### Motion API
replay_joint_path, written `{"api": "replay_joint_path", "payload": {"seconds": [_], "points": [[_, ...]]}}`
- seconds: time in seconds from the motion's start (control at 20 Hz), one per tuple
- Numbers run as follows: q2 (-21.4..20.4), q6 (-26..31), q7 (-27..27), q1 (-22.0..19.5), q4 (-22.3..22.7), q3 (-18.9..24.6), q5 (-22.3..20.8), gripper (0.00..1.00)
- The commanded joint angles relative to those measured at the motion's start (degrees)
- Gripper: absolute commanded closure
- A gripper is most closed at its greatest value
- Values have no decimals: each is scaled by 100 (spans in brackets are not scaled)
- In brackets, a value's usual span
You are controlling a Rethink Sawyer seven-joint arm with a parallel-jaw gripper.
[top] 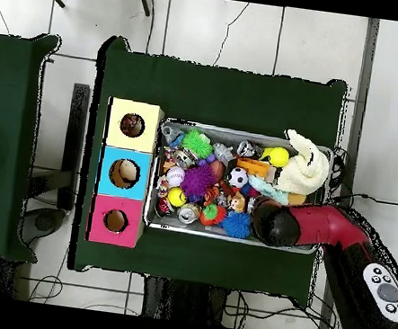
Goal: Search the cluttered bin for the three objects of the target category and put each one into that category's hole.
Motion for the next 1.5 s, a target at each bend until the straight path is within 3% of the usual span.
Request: {"api": "replay_joint_path", "payload": {"seconds": [0.05,0.25,1.2,1.25,1.4,1.5], "points": [[70,379,-1509,-336,-46,314,133,0],[94,416,-1583,-424,-85,351,129,0],[-31,128,-923,-50,-60,146,-12,0],[-11,76,-732,-35,-42,67,30,100],[-179,-99,-423,41,74,28,61,100],[-229,4,-499,-7,135,114,214,100]]}}
